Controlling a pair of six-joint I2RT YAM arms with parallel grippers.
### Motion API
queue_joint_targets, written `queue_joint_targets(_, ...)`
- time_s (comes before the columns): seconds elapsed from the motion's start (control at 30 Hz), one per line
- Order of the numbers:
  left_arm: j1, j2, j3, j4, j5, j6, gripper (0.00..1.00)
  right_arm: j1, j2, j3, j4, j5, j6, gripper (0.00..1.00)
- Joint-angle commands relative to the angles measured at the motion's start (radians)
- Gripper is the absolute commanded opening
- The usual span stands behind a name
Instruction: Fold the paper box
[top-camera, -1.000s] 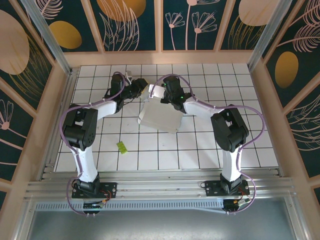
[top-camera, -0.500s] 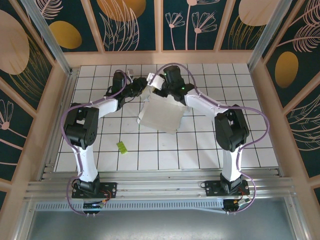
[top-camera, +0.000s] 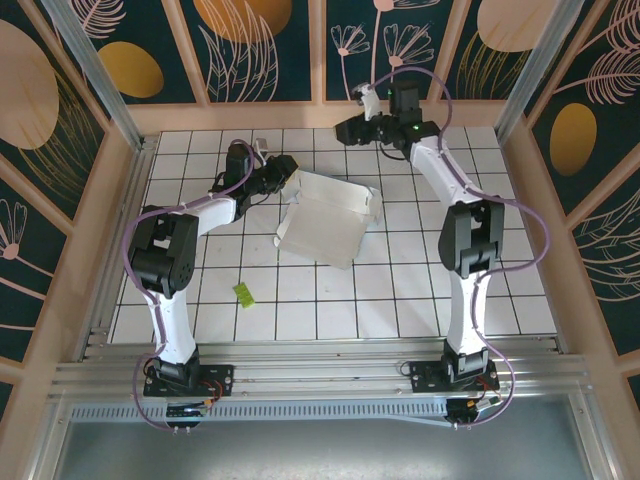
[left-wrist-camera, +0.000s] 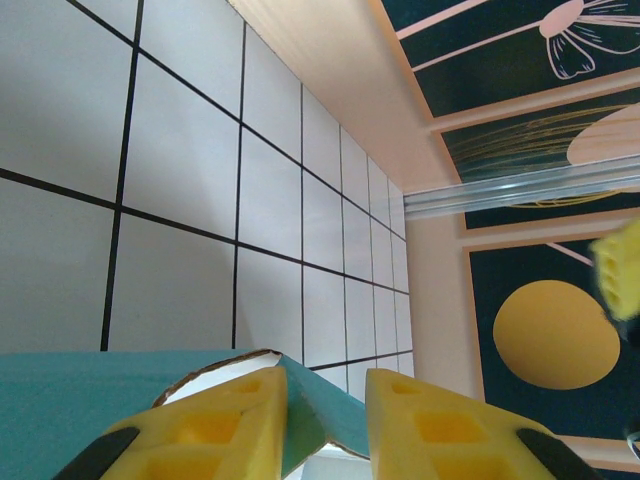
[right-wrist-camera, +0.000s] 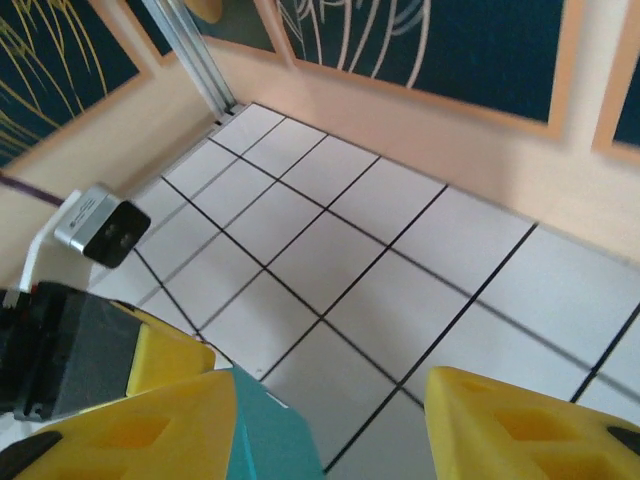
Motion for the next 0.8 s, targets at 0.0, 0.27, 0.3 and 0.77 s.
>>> queue_joint_targets(0.0, -0.01, 0.025, 0.001, -0.068, -0.003, -0.004, 0.27, -0.008, 0.138, 0.159, -0.257, -0.202, 0.156, 0.55)
queue_joint_targets(0.27, -0.011, 0.023, -0.006, -0.066, -0.01, -0.005, 0.27, 0.0, 0.244, 0.216, -0.404, -0.329, 0.071, 0.66)
queue_joint_targets(0.3, -0.012, 0.022, -0.007, -0.065, -0.01, -0.003, 0.27, 0.0, 0.244, 0.206, -0.406, -0.336, 0.063, 0.66)
queue_joint_targets(0.77, -0.013, 0.022, 0.001, -0.069, -0.016, -0.005, 0.27, 0.012, 0.288, 0.179, -0.454, -0.358, 0.003, 0.64)
